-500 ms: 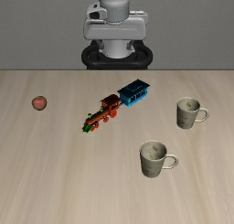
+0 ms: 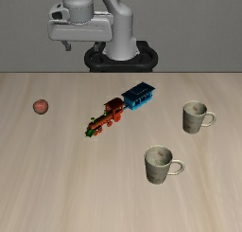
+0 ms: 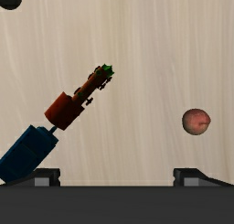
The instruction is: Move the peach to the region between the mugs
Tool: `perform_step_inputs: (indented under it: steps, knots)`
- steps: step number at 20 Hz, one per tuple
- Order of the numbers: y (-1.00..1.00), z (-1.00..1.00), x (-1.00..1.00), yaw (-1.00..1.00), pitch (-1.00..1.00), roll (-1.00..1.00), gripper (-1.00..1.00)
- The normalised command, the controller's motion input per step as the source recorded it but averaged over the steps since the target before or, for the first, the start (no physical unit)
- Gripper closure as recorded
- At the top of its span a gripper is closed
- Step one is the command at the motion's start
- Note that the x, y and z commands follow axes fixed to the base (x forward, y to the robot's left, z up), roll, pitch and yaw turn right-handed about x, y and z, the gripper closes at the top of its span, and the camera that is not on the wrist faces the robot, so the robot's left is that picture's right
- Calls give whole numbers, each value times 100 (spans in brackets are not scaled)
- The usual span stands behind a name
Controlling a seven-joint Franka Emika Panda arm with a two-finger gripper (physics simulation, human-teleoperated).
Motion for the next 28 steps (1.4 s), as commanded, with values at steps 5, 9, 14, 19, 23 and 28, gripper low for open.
perform_step_inputs:
  steps: [5,9,14,19,23,28]
  knots:
    - [-100,0,0,0,0,0,-100]
    - [-100,0,0,0,0,0,-100]
    - [-60,0,0,0,0,0,-100]
    - [0,-100,0,0,0,0,-100]
    - [0,-100,0,0,0,0,-100]
    - [0,-100,0,0,0,0,-100]
